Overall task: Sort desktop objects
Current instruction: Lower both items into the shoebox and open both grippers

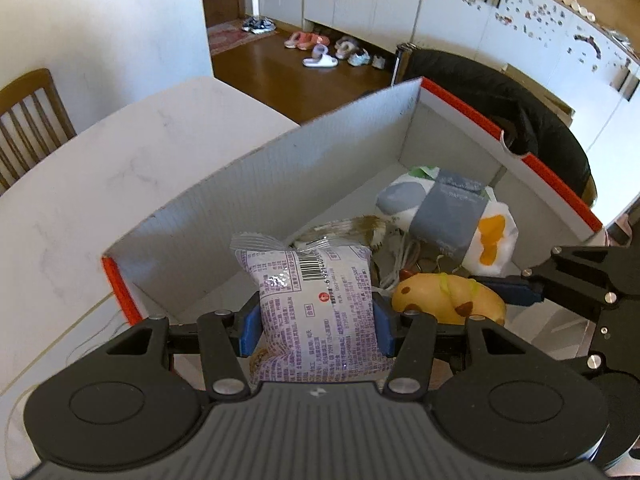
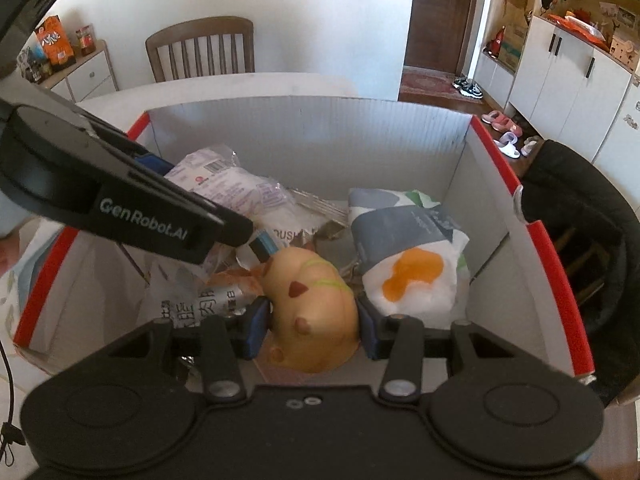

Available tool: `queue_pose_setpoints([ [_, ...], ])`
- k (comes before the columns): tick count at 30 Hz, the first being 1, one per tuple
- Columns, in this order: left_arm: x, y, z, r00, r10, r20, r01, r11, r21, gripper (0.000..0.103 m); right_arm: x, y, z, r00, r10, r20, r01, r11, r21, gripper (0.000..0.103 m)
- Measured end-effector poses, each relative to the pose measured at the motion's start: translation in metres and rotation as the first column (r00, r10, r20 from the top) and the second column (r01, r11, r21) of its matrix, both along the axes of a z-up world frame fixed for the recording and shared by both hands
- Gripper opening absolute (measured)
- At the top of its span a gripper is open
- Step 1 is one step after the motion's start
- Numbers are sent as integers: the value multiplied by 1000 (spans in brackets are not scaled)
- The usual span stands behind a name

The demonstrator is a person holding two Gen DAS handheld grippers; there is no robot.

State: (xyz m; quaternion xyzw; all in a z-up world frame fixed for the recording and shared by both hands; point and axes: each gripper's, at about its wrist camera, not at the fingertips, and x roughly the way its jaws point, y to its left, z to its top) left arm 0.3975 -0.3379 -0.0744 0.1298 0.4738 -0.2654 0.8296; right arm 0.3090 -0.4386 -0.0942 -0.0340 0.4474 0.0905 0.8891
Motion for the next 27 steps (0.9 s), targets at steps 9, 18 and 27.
queue_pose_setpoints([
  [9, 0, -5, -9, 999, -17, -46, 18, 1000, 17, 53, 1, -2, -6, 1000, 16, -25, -16, 1000, -8, 46],
  [18, -1, -5, -2, 999, -13, -34, 12, 1000, -8, 61, -1, -7, -5, 1000, 5, -28, -4, 1000, 17, 58],
  [27, -10, 12, 17, 999, 35, -8, -35, 997, -70, 69, -15, -16, 14, 1000, 5, 11, -6, 998, 59, 64],
])
